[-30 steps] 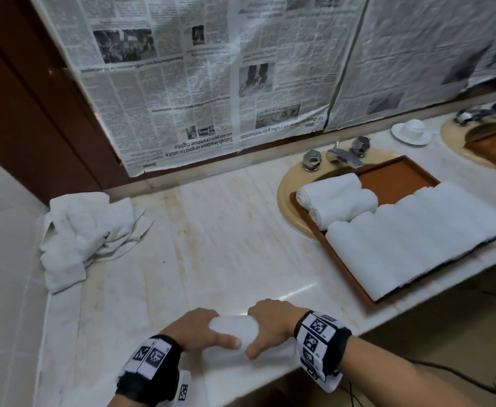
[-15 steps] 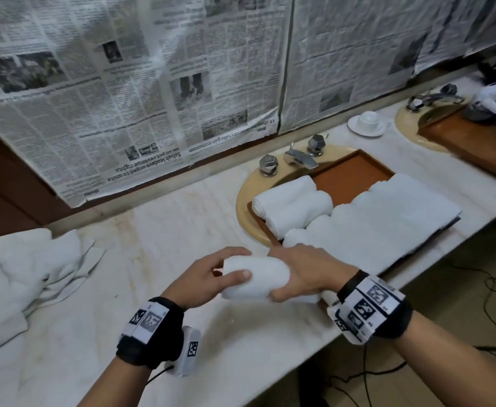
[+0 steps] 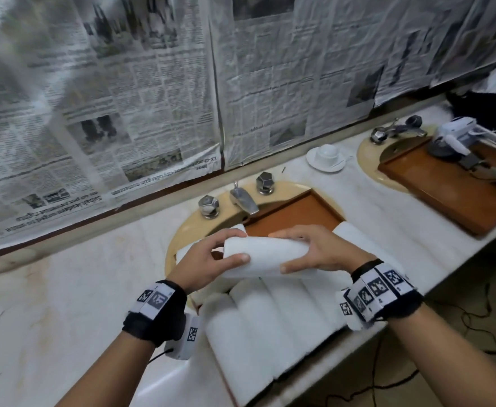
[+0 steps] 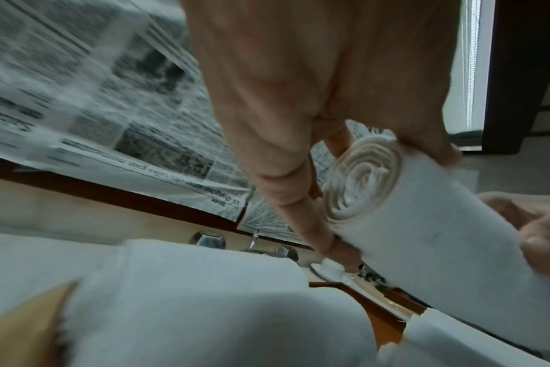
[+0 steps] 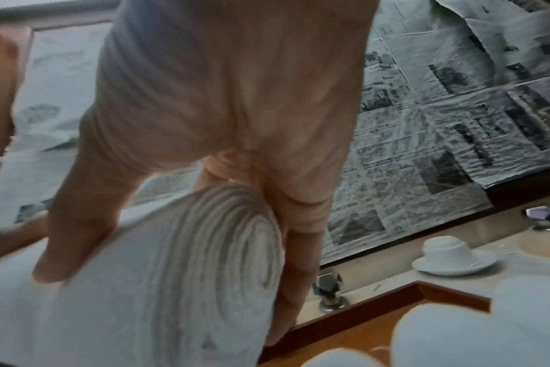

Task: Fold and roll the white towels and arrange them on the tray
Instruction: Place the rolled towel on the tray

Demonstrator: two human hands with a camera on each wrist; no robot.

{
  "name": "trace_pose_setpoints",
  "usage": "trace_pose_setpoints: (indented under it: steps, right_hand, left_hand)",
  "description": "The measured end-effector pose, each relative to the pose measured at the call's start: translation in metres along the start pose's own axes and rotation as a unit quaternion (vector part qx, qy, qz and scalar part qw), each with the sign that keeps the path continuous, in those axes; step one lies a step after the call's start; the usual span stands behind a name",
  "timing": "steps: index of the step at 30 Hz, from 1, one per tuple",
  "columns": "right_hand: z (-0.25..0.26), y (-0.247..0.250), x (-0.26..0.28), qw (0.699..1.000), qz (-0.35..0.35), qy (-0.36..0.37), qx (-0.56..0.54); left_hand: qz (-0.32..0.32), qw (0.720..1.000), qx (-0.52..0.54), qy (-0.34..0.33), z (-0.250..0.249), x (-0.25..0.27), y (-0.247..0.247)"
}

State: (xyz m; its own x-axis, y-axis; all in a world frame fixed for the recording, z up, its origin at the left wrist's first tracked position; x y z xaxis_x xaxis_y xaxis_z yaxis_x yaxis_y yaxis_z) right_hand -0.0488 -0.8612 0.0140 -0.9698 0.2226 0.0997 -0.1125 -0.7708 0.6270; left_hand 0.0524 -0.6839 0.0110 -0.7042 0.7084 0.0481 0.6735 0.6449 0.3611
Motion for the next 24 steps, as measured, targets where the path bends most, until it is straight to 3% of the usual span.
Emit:
trace_pose_setpoints:
  steps: [3,7,11,17,24]
  right_hand:
    - [-0.025,0.032,-0.036,1.0,0.011,-0.004,-0.001]
    - [-0.062,0.055,-0.089,0.998,0.027,-0.016,0.053]
    - [-0.095,0.046,-0.122,0.993,0.081,-0.039,0.078]
    - [-0.107,0.025,-0.151,0.991,0.104,-0.03,0.08]
    - [-0.098,0.005,-0.169,0.981,0.124,0.004,0.147]
  left_hand:
    - [0.026,0.999,-0.046,-0.008,0.0,-0.047,-0.023]
    - [0.033,0.973,-0.226,-0.044,0.012,-0.096,-0.045]
    - [0.03,0.936,-0.351,0.013,0.053,-0.116,-0.052]
    - [-0.038,0.933,-0.355,0.049,0.066,-0.112,-0.027]
    - [-0.032,0.919,-0.381,0.098,0.086,-0.103,-0.02]
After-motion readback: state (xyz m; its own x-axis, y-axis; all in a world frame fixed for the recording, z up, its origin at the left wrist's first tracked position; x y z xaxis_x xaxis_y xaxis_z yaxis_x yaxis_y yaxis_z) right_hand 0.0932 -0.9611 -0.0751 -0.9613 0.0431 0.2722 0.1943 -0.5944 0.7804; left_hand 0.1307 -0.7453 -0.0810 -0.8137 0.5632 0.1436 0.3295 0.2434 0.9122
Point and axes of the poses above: each hand's wrist, its own x-axis away from the middle knuckle, its own y-axis out of the back of the hand, z = x × y, the point moved 10 cm from there along -x, towards the middle knuckle, and after that the axes turned 9 degrees about -z, right-handed, at the moved point
